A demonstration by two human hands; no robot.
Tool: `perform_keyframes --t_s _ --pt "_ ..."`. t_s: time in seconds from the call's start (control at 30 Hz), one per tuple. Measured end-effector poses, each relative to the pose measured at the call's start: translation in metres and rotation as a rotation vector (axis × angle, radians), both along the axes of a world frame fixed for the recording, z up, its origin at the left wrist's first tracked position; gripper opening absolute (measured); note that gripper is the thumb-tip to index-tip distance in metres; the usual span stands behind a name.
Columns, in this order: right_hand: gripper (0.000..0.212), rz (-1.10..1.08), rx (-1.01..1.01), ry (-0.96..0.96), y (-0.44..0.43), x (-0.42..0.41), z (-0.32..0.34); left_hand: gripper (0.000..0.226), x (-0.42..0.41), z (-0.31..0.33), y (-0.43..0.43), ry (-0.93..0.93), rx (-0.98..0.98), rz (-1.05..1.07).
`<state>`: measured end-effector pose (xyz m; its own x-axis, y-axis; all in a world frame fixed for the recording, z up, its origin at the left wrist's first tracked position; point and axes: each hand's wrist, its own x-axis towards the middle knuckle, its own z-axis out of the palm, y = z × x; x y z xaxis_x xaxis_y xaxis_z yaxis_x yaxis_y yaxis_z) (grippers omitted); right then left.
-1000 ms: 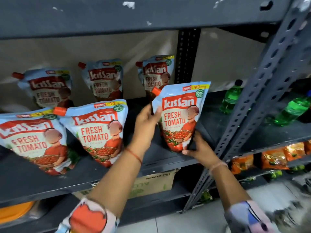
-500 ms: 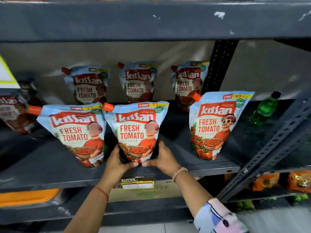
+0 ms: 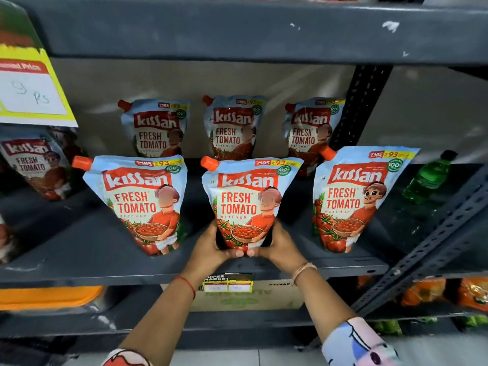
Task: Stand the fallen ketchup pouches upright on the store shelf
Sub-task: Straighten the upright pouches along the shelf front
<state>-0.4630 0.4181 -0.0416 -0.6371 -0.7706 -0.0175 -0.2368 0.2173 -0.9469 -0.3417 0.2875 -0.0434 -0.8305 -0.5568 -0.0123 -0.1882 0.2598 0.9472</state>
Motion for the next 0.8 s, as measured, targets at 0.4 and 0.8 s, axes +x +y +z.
perform_keyframes --t_s 0.4,0.8 --pt "0.062 -0.035 -0.072 0.169 -0.038 0.129 -0.004 0.061 0.120 -0.018 -0.057 0.273 -0.099 0.662" --pt "0.066 -0.018 0.020 0.028 -0.134 0.116 -0.002 0.082 0.121 -0.006 -0.142 0.041 0.026 0.111"
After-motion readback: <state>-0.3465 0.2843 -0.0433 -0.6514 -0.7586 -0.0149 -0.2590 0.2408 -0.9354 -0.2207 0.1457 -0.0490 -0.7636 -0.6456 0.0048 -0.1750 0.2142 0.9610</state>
